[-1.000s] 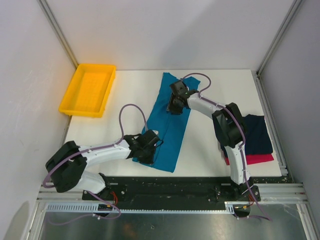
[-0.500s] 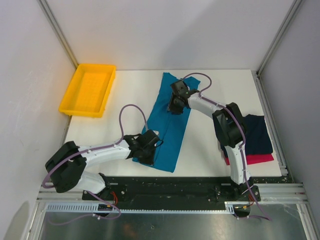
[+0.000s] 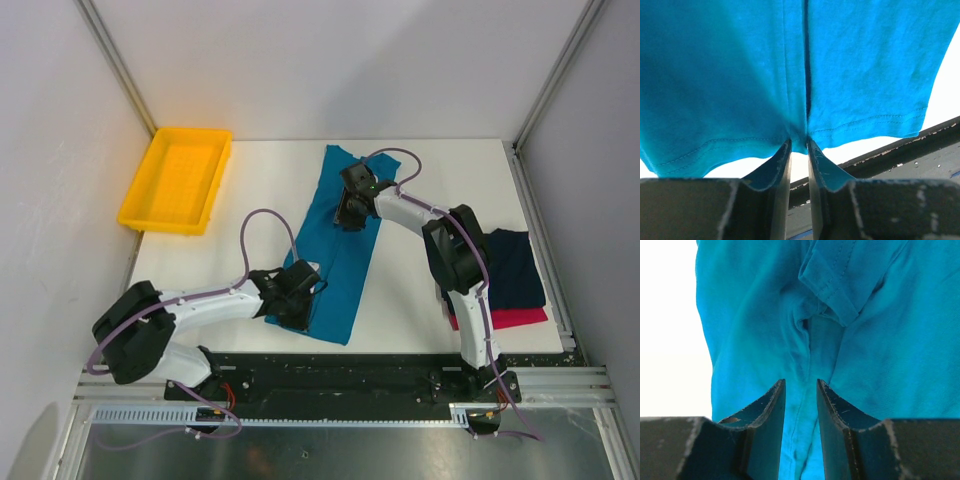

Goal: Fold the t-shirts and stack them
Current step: Rotate the tshirt 90 degrees

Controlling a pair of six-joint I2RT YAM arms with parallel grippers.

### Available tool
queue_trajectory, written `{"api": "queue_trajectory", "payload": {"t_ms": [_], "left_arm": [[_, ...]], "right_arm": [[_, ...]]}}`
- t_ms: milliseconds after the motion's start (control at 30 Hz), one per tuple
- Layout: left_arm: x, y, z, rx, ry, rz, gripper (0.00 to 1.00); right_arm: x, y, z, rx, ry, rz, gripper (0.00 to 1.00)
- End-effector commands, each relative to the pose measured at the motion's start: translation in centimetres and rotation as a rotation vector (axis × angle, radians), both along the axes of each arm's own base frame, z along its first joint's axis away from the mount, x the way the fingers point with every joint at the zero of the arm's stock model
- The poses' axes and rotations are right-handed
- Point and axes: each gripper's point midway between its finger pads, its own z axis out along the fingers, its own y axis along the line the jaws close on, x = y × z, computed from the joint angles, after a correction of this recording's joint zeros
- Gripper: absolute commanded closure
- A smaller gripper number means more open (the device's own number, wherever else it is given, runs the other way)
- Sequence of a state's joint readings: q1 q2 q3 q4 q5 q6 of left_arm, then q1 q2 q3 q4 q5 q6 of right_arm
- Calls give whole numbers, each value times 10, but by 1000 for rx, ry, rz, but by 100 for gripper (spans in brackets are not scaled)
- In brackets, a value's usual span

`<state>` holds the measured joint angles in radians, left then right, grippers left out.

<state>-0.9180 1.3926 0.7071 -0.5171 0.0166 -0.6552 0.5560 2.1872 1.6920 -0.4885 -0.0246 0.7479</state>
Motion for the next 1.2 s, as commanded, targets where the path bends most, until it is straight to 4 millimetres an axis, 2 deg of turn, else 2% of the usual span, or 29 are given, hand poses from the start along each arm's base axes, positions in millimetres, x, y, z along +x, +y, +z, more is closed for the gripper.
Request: {"api": "queue_trajectory", "payload": {"t_ms": [0,167,300,467,600,800,1167], "left_arm": [[5,-14,7,-40,-22,-29,75],[4,-10,0,-16,-15,-22,75],[3,-5,-3,-4,-18,-11,81],[3,-6,5,-29,-35,-3,93],[7,-6,17,-52,-66,8,99],[8,-3,25,-52,-84,13,100],[3,2,25,-48,-77,8,100]], "right_arm": [[5,3,3,12,-18,3,64],[5,2,2,13,-16,2,64],[5,2,2,13,-15,3,64],[7,2,4,15,-21,6,64],[10,1,8,17,-32,8,64],[16,-2,16,22,-54,4,63],[36,-3,31,29,-105,-5,62]]}}
